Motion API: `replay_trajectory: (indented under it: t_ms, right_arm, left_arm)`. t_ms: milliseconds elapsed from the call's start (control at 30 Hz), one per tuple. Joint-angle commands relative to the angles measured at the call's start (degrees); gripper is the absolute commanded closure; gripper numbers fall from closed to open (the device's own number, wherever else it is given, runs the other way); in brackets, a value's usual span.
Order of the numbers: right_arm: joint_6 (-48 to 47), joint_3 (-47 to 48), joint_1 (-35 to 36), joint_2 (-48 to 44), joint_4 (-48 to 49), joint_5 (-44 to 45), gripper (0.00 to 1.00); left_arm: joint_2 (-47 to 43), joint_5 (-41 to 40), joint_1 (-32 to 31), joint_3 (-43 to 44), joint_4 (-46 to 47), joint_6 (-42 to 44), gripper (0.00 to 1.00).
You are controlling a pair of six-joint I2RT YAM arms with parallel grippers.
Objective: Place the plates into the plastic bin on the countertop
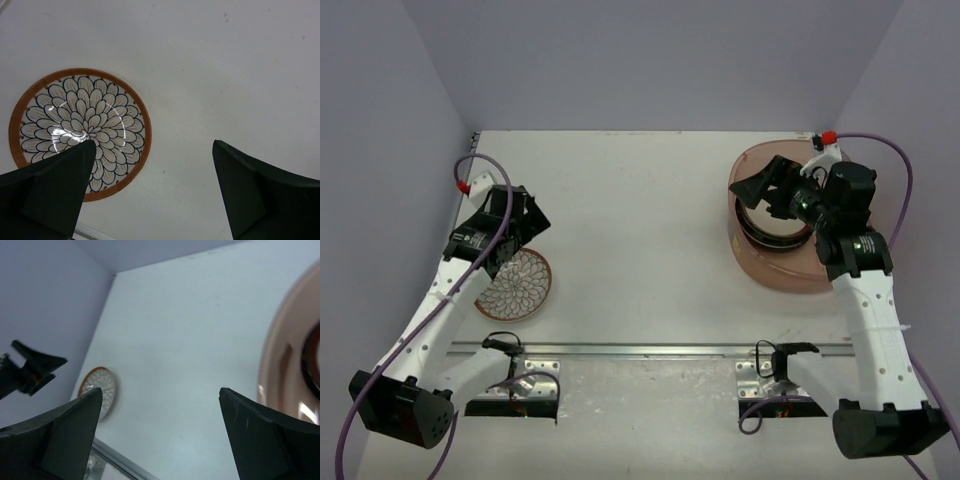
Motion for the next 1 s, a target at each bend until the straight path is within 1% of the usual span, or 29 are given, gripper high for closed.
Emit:
replay_trajectory:
  t_ms: [0,67,133,167,233,333,400,433,500,600,667,700,767,833,867,900,967]
  right_arm:
    - [3.04,0.83,9.14,0.75,7.36,-10.73,0.01]
    - [3.11,-0.3,19.96,2.89,9.13,-7.73,0.01]
    - [0.84,0.16,29.15,7.39,9.63,1.56,0.01]
    - [0.22,0.75,34.5,10.7,10.01,4.14,0.01]
    - [1.59,0.14,40.22,18.19,15.3,7.6,0.01]
    - [5.5,-0.16,45.93,29.55,24.03,9.08,0.01]
    - [6.66,0.54,48.57,34.44,27.84,10.08,0.01]
    - [8.17,2.12,50.4,39.41,29.89,10.15,0.01]
    - [10.81,6.22,52.27,47.61,30.81,10.39,0.01]
    - [13.33,13.24,53.76,58.96,31.59,10.23,0.02]
    - [14.75,17.96,53.96,64.86,31.71,9.36,0.04]
    - [15.2,19.9,54.02,65.92,31.41,8.97,0.05]
    - [16.15,24.81,54.02,73.53,30.61,7.56,0.09]
    - [17.17,30.62,53.96,78.29,28.88,6.03,0.12]
    - [17.64,32.05,54.02,80.85,27.64,5.38,0.13]
    - [18.01,33.45,54.02,80.96,27.11,5.21,0.15]
    - [19.48,35.74,53.94,84.29,26.54,5.46,0.19]
  left_arm:
    - [-2.34,-11.57,0.32,7.73,-6.01,-3.02,0.0]
    - [-5.43,-11.89,0.32,9.75,-4.19,0.13,0.0]
    - [-7.92,-11.54,0.41,11.23,-1.76,3.25,0.0]
    - [-9.93,-10.69,0.41,11.97,-0.67,4.44,0.0]
    - [-13.14,-8.72,0.41,13.25,2.5,6.22,0.0]
    - [-16.36,-2.47,0.41,15.47,5.63,6.95,0.0]
    - [-17.45,0.56,0.33,16.25,6.79,7.1,0.0]
    - [-17.78,3.16,0.39,16.68,7.66,7.19,0.0]
    - [-17.77,6.44,0.41,16.84,8.24,7.86,0.0]
    - [-17.75,7.35,0.41,15.71,8.05,8.56,0.0]
    - [-17.9,8.18,0.41,14.29,8.18,8.84,0.0]
    - [-18.07,8.56,0.41,13.73,8.21,9.07,0.0]
    - [-18.39,9.5,0.41,12.48,8.45,9.86,0.0]
    - [-18.72,9.86,0.41,11.25,8.79,10.62,0.0]
    - [-18.91,9.65,0.41,10.74,8.79,11.07,0.0]
    - [-18.92,9.21,0.41,10.72,8.79,11.09,0.0]
    - [-19.24,7.99,0.41,10.15,8.71,11.83,0.0]
